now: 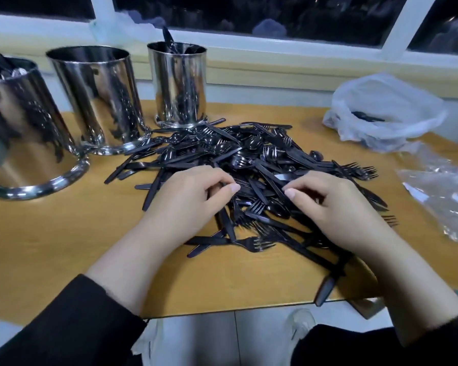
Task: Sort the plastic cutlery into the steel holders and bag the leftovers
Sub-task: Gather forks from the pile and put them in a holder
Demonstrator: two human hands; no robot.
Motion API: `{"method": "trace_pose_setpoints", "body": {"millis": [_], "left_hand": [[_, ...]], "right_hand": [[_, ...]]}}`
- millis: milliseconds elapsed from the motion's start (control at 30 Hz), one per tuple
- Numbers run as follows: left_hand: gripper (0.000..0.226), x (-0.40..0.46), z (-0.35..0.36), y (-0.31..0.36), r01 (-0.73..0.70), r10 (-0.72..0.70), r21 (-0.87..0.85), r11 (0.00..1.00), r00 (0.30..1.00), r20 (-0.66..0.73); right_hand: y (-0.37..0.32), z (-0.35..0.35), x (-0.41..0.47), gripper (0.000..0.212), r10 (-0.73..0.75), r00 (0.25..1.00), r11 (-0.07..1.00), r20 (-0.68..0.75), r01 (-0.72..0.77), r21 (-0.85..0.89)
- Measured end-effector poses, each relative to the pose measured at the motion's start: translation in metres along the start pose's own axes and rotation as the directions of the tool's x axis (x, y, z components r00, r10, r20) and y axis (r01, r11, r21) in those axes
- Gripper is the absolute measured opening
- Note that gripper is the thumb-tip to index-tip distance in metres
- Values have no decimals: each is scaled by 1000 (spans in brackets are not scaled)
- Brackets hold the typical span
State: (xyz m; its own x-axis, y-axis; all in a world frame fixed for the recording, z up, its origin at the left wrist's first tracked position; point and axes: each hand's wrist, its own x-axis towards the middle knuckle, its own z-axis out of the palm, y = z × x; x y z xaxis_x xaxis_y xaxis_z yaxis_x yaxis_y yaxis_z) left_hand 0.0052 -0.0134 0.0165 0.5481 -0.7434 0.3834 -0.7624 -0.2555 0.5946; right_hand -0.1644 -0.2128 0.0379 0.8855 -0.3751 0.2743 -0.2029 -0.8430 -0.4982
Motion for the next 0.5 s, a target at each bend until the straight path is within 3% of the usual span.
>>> {"method": "trace_pose_setpoints", "body": {"millis": [233, 367, 500], "left_hand": [[37, -29, 38, 69, -258, 272, 138, 956, 958, -92], [39, -30, 63, 117, -104, 57, 256, 961, 981, 184], [40, -29, 80, 135, -47, -62, 338, 940, 950, 307]], "right_hand": [[12, -19, -26, 21, 11, 948, 983, -319, 48, 179], [29, -15, -46, 35, 93, 914, 962, -396, 21, 273], [42, -16, -61, 39, 199, 910, 925, -362, -53, 375]]}}
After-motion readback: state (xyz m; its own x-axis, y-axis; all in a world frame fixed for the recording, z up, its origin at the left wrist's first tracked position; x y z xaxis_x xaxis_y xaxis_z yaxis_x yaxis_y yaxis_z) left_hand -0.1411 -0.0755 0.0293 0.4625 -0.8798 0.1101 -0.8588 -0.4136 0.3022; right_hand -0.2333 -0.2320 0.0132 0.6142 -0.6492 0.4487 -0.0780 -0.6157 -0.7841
